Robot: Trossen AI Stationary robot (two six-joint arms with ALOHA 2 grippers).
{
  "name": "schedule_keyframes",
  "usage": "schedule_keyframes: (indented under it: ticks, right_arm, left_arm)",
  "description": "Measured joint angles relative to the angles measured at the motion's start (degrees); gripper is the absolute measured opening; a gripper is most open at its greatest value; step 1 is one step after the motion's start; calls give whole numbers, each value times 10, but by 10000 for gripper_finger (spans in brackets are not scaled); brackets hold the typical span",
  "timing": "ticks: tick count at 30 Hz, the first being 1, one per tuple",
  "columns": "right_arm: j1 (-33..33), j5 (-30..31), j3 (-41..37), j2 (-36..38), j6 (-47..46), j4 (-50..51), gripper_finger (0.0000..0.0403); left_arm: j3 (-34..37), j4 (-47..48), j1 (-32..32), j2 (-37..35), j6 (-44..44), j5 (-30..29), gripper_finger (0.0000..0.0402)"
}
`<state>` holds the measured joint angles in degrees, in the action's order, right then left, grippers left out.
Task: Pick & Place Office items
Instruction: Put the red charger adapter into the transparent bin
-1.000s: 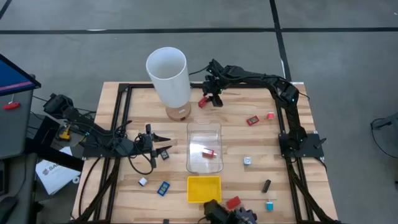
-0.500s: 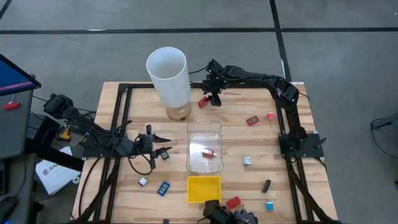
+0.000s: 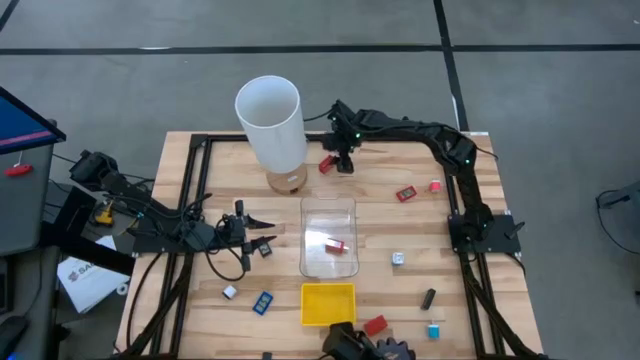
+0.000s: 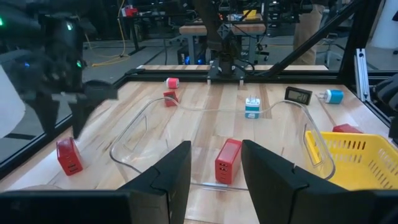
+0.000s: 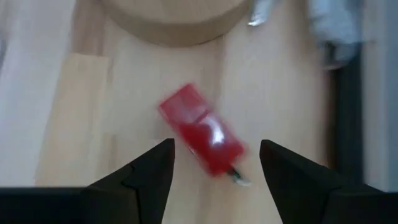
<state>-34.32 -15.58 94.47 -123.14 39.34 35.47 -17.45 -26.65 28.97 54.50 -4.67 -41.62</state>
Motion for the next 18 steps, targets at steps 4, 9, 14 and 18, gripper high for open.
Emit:
schedule_keyframes:
  ticks: [4,9,14,18]
  right_arm:
    - [0,-7,-1,-19,1,-6,230]
    - [-6,-11,0,-19,-1,-22,230]
    - [-14,-13,0,-19,-8,-15,229]
    - [-14,-13,0,-19,-9,-17,229]
  left_arm:
    - [0,0,0,0,-1,2,136]
    - [0,0,0,0,-1,10,136]
    - [0,0,0,0,0,10,136]
    - [0,0,0,0,-1,10,136]
